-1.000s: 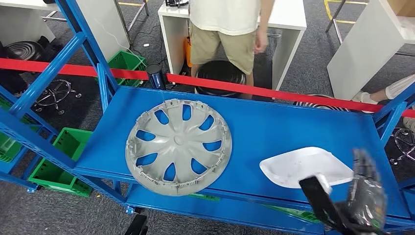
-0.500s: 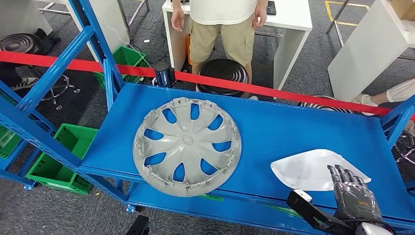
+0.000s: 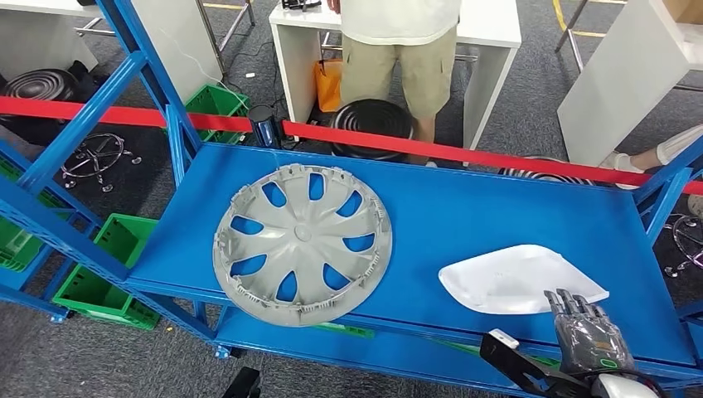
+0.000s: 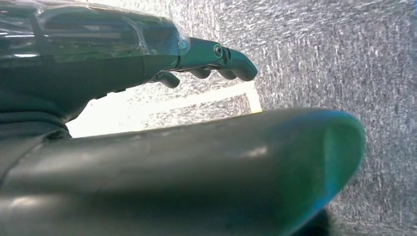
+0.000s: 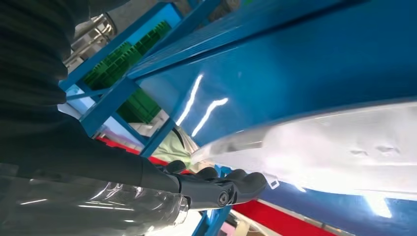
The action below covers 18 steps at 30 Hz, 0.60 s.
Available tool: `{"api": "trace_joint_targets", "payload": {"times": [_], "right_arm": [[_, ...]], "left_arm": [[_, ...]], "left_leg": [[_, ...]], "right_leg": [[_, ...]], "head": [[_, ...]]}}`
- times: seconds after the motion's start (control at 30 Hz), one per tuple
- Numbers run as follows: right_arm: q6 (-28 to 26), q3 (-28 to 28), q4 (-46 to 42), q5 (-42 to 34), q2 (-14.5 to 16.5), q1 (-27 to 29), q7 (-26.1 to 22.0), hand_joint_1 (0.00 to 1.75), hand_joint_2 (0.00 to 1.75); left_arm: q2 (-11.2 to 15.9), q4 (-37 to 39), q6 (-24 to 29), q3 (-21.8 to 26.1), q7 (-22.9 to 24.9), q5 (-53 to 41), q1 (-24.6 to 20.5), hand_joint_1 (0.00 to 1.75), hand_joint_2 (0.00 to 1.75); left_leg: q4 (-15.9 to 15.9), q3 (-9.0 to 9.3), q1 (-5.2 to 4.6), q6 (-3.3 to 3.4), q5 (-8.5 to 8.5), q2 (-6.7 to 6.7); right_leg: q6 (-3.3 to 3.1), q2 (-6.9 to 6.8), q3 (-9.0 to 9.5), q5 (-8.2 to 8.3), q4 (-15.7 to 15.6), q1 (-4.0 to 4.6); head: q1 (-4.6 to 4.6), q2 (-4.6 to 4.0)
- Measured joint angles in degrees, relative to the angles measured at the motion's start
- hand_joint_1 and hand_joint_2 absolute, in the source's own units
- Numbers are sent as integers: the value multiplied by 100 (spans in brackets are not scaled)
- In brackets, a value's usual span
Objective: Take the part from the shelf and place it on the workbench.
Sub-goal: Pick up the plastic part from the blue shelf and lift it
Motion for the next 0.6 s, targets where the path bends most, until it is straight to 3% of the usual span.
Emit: {"api": "trace_joint_targets", "payload": {"times": [0.07,0.17,0.23,0.33,0.37,0.4,0.43,0.53,0.6], "right_arm": [[-320,43,100,72,-4,-62,0,0,175],[-988,148,324,196,-14,-249,0,0,175],[-1330,220,480,267,-39,-358,-5,0,175],[-1801,300,681,412,-78,-484,-43,0,175],[-1904,324,747,444,-79,-508,-55,0,175],[-1965,350,809,466,-80,-521,-62,0,175],[-1991,376,860,478,-81,-533,-66,0,175],[-2015,456,949,489,-101,-598,-68,0,175],[-2028,490,987,490,-118,-638,-68,0,175]], "left_arm": [[3,0,-3,-38,2,-34,-12,0,0],[1,0,-13,-124,31,-90,-26,0,0],[2,0,-28,-174,62,-127,-40,0,0],[3,0,-56,-226,121,-204,-63,0,0],[1,0,-60,-241,137,-219,-66,0,0],[-1,0,-62,-252,146,-228,-69,0,0],[-3,0,-62,-261,149,-235,-73,0,0],[-11,-1,-62,-274,151,-247,-100,0,0],[-20,-2,-62,-290,151,-249,-117,0,0]], "left_leg": [[-545,256,-6,44,161,8],[-654,280,-9,120,158,10],[-674,279,19,173,184,11],[-682,272,35,204,198,18],[-682,270,34,204,198,23],[-681,270,34,204,198,26],[-681,272,34,204,198,27],[-680,276,26,182,196,28],[-682,253,22,131,206,32]], "right_leg": [[49,10,-36,-35,70,15],[124,16,-82,-40,96,19],[190,22,-147,-167,256,8],[299,27,-583,-675,1236,-35],[316,27,-727,-773,1541,-47],[320,27,-795,-766,1674,-55],[312,27,-762,-646,1584,-59],[226,46,-278,-76,490,-46],[170,61,-108,9,100,-19]], "head": [[5,0],[5,0],[26,0],[58,0],[58,0],[59,0],[58,0],[57,0],[54,0]]}}
